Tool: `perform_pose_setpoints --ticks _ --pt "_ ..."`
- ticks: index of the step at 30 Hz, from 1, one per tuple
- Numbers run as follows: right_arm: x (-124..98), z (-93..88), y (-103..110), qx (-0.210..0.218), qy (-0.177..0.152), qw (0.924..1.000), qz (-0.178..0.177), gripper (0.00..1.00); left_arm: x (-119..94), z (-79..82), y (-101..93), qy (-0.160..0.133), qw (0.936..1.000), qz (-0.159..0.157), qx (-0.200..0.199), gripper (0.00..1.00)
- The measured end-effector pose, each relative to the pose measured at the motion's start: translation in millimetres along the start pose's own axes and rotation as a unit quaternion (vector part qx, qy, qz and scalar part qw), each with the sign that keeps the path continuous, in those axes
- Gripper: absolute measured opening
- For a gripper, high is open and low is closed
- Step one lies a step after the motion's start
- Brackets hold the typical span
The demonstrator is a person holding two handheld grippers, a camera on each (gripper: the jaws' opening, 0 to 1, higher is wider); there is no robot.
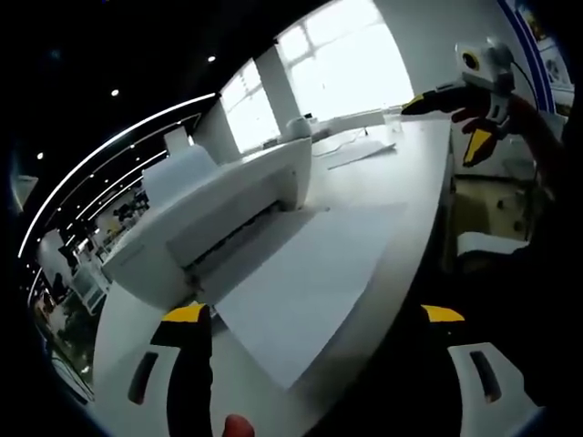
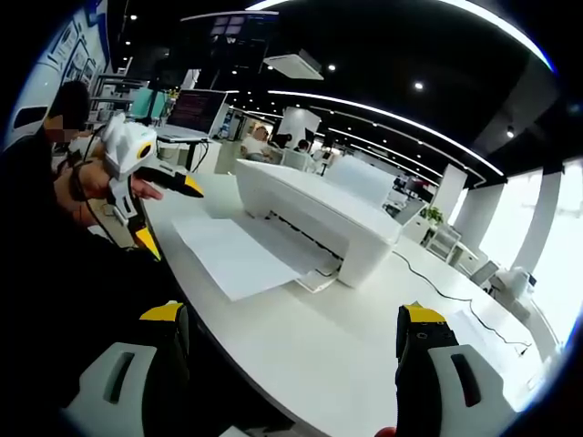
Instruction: Remove the paper from the printer output slot and place it on top of the printer
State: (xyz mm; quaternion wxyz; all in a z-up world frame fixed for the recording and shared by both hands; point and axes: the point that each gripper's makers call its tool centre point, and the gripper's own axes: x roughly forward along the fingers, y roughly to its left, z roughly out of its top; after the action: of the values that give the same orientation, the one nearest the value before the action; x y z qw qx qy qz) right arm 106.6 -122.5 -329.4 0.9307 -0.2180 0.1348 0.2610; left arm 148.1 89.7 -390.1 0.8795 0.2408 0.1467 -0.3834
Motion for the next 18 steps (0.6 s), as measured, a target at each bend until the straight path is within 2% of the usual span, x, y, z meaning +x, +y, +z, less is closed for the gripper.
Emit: perform_pose_setpoints --ticks 18 --pt "0.3 -1.4 -0.2 0.001 0.001 1.0 0.0 0.9 2.8 -0.8 -0.1 0.004 1.0 0.002 0.009 0.91"
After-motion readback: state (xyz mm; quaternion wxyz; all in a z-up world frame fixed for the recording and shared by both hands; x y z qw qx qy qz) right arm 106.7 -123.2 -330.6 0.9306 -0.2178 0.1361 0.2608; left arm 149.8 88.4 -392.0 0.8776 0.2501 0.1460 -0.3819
